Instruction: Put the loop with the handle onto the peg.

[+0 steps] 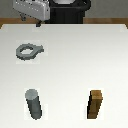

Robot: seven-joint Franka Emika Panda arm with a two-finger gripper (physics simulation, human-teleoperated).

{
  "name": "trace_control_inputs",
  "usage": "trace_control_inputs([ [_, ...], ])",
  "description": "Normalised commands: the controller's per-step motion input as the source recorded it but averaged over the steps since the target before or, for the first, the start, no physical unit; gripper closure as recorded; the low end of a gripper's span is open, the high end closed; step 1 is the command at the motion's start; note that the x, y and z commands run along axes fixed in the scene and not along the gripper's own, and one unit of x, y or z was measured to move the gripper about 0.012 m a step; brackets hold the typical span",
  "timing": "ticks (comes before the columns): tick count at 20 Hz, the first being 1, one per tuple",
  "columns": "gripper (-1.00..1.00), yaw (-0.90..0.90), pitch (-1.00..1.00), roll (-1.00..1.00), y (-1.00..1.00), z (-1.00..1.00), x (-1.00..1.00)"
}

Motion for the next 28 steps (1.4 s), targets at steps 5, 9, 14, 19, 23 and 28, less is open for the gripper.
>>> trace_control_inputs([
  [5,-1.0,-0.06,0.0,0.0,0.0,0.0,0.0],
  [9,-1.0,0.0,0.0,0.0,0.0,0.0,0.0],
  [14,-1.0,-0.33,0.0,0.0,0.0,0.0,0.0],
  [19,-1.0,-0.06,0.0,0.0,0.0,0.0,0.0],
  [23,-1.0,0.0,0.0,0.0,0.0,0.0,0.25],
  [28,-1.0,0.0,0.0,0.0,0.0,0.0,0.2],
])
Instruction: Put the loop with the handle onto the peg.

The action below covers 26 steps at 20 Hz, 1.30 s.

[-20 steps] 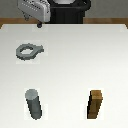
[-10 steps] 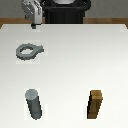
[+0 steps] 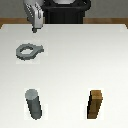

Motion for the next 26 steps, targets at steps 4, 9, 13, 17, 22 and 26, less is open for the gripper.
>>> trace_control_inputs([
  [4,-1.0,0.0,0.0,0.0,0.5,0.0,0.25],
  [9,-1.0,0.0,0.0,0.0,0.0,0.0,0.0],
  [13,-1.0,0.0,0.0,0.0,0.25,0.0,-0.25],
  [17,-1.0,0.0,0.0,0.0,0.0,0.0,0.0],
  [22,-1.0,0.0,0.0,0.0,0.0,-0.4,0.0],
  [26,-1.0,0.0,0.0,0.0,-0.08,-0.5,0.0],
])
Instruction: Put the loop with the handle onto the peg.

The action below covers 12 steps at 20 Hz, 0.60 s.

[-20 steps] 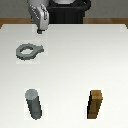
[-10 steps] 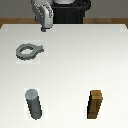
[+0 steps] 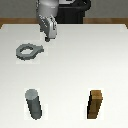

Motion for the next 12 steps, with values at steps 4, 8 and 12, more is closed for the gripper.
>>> trace_control_inputs([
  [4,-1.0,0.0,0.0,0.0,-0.25,0.0,0.0],
  [8,-1.0,0.0,0.0,0.0,-0.25,0.0,0.0],
  [12,-1.0,0.0,0.0,0.0,0.0,-0.5,0.0],
])
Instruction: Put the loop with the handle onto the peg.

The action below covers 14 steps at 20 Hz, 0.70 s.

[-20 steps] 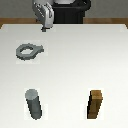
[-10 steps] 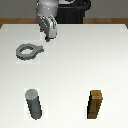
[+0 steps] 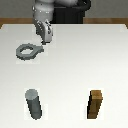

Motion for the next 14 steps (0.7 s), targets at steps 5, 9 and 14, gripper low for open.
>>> trace_control_inputs([
  [5,-1.0,0.0,0.0,0.0,0.0,-0.6,0.0],
  [9,-1.0,0.0,0.0,0.0,-0.25,0.0,0.0],
  [14,-1.0,0.0,0.0,0.0,0.0,-0.2,0.0],
])
